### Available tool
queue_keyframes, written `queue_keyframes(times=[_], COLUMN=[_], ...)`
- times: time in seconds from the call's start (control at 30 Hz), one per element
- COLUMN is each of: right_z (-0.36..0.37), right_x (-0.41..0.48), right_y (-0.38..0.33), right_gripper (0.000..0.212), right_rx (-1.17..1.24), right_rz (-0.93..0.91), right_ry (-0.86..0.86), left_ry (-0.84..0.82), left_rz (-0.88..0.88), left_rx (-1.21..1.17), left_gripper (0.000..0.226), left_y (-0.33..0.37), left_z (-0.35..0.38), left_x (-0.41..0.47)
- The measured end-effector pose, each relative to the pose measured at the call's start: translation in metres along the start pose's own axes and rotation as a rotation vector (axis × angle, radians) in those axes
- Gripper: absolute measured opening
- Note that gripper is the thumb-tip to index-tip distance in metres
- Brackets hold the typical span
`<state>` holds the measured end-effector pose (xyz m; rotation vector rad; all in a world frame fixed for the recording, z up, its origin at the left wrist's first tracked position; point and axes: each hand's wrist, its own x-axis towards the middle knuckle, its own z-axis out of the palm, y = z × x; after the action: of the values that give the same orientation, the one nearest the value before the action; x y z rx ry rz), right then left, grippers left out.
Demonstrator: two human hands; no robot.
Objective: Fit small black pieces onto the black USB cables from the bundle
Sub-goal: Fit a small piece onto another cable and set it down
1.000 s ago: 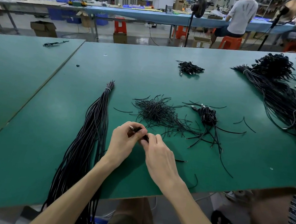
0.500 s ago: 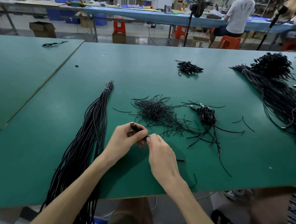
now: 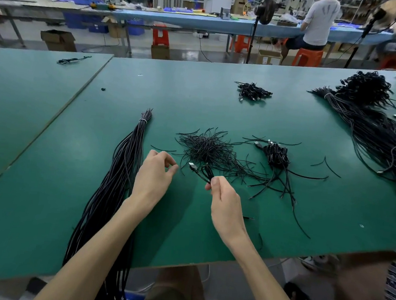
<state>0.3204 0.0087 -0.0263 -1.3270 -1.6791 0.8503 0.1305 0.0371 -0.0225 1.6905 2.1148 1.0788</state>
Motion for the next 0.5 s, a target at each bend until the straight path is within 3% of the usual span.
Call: queue_keyframes(times=[0.23,0.37,0.5], right_z=[-0.001,-0.001,0.000], right_x=[-0.001,-0.002,-0.002], right_y=[-0.002,-0.001,-0.001], right_gripper=[0.037,0.037,0.038], right_rx=[0.016,0.017,0.028], right_rz=[0.005,-0.006,-0.008], right_ry=[-0.002,-0.001,-0.005], left_ry=[-0.154,-0.058,-0.111], left_rz=[-0.022,-0.088,-0.116], left_rx=[0.201,0.168,0.293], left_gripper=[0.028,0.031,0.027], left_y=[0.021,0.018,0.014], left_z=[0.015,0.016,0.016], left_x=[0.022,0.027,0.034])
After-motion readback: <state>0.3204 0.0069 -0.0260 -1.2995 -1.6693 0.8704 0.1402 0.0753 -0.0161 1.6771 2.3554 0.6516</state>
